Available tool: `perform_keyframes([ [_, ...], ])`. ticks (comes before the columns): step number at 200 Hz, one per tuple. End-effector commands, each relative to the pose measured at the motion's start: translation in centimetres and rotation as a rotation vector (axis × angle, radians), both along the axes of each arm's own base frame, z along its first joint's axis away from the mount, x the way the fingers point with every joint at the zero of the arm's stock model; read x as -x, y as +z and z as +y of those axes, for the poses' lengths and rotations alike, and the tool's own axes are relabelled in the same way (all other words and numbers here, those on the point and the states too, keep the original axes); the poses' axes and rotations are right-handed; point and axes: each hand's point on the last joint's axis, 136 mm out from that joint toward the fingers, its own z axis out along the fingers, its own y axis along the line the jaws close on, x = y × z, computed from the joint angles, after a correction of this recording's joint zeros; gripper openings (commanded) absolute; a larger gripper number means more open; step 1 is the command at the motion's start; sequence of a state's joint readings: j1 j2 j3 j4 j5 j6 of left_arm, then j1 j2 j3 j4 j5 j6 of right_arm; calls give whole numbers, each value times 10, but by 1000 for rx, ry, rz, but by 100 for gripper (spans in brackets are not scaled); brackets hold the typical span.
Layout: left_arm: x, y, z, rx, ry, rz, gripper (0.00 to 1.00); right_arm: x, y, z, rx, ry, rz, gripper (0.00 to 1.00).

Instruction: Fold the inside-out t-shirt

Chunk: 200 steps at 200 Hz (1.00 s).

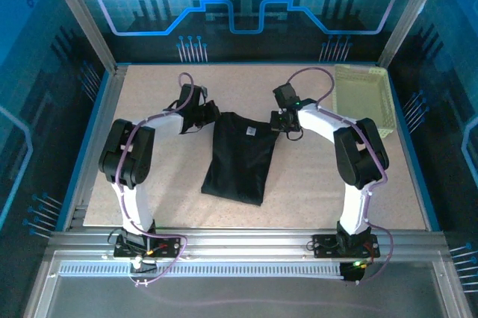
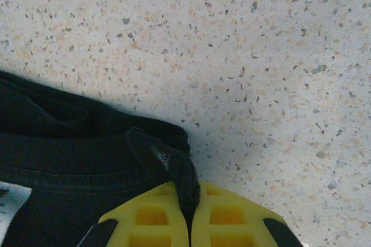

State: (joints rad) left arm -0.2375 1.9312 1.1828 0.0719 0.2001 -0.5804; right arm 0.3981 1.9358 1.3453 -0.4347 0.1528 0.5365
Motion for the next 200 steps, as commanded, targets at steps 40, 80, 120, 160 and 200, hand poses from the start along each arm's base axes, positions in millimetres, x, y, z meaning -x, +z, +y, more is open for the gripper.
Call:
perform_keyframes([
  [40, 2, -18, 5, -96, -67, 164, 43, -6, 21, -10, -8, 22, -15, 58],
  [80, 15, -16, 9, -128, -66, 187, 61, 24, 13, -3, -114, 9, 34, 69],
  [120, 16, -46, -13, -111, -121, 239, 64, 30, -9, 24, -246, 19, 75, 72],
  [160, 13, -58, -49, -86, -192, 226, 62, 18, -25, 27, -224, 18, 85, 67],
  [200, 14, -79, -67, -81, -208, 265, 53, 17, -38, 42, -196, 39, 119, 58],
])
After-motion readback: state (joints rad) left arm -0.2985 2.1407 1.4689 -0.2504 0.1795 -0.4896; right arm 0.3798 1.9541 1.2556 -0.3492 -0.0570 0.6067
